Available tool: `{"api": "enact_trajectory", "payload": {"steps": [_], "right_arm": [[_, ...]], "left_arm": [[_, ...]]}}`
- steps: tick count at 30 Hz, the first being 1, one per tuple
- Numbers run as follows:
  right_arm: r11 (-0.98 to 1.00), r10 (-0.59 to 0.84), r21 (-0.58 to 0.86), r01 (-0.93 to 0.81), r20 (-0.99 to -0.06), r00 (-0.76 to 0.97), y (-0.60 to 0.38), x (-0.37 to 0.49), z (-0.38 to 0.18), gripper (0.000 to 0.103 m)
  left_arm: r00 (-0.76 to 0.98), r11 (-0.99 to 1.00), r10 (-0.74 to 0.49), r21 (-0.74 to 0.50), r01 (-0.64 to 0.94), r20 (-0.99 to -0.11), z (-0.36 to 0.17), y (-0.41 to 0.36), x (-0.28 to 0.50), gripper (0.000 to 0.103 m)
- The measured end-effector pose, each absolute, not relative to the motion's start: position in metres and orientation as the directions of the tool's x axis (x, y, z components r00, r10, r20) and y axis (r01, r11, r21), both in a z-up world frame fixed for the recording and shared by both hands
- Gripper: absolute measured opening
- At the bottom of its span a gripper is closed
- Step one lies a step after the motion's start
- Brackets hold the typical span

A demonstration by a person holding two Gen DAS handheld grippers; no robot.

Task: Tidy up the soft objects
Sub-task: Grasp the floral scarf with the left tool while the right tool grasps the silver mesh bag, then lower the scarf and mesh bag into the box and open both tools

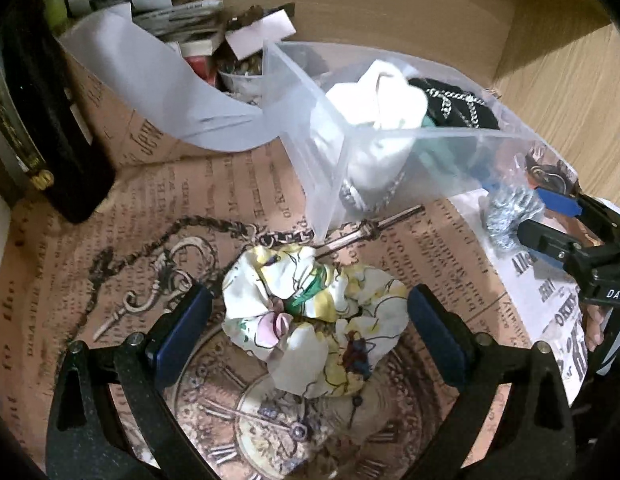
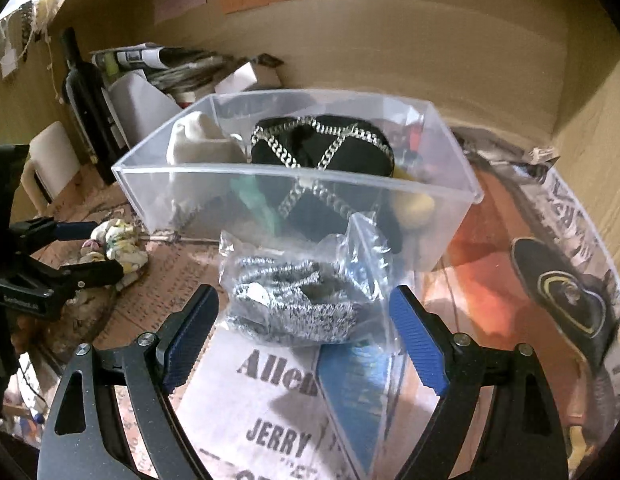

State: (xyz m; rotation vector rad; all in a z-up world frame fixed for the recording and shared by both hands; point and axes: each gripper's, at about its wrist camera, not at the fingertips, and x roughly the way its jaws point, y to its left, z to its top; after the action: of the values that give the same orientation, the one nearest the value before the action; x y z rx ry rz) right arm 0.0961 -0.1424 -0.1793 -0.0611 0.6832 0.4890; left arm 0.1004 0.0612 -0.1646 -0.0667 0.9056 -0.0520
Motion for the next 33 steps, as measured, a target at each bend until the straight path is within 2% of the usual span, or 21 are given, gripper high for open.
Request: {"api": "enact_trajectory", "payload": {"steps": [2, 4, 6, 9, 12, 17, 24, 33], "right_arm": [[0.886, 0.410, 0.103, -0.451, -0.627, 0.663, -0.142, 0.097, -0.181, 0.073], [0.883, 0.415, 0.110, -0.456, -0.636, 0.651, -0.143, 0.098, -0.183, 0.062], [0.882, 0.420, 0.121, -0.456, -0.644, 0.640, -0.143, 0.100, -0.185, 0.052], [0.881, 0.421, 0.122, -0.457, -0.643, 0.639, -0.143, 0.099, -0.186, 0.042], [0.879, 0.424, 0.118, -0.463, -0.639, 0.642, -0.143, 0.094, -0.184, 0.040], [0.879, 0.432, 0.119, -0.463, -0.611, 0.664, -0.146, 0.080, -0.177, 0.038], [0.882, 0.445, 0.123, -0.455, -0.537, 0.717, -0.158, 0.060, -0.151, 0.038], [0.888, 0.450, 0.118, -0.444, -0.420, 0.788, -0.167, 0.048, -0.115, 0.039]], "left_arm": [[0.610, 0.996, -0.082, -0.089, 0.018, -0.789, -0.168, 0.061, 0.102, 0.100], [0.618, 0.996, -0.086, -0.092, 0.022, -0.781, -0.167, 0.062, 0.102, 0.094], [0.621, 0.995, -0.091, -0.092, 0.030, -0.779, -0.167, 0.062, 0.101, 0.084], [0.627, 0.996, -0.090, -0.088, 0.034, -0.773, -0.166, 0.061, 0.101, 0.069], [0.630, 0.995, -0.096, -0.087, 0.044, -0.771, -0.164, 0.061, 0.097, 0.056], [0.634, 0.993, -0.114, -0.102, 0.055, -0.765, -0.160, 0.061, 0.086, 0.041], [0.688, 0.994, -0.105, -0.100, 0.048, -0.718, -0.136, 0.060, 0.063, 0.041], [0.785, 0.993, -0.119, -0.087, 0.082, -0.609, -0.084, 0.054, 0.051, 0.041]]}}
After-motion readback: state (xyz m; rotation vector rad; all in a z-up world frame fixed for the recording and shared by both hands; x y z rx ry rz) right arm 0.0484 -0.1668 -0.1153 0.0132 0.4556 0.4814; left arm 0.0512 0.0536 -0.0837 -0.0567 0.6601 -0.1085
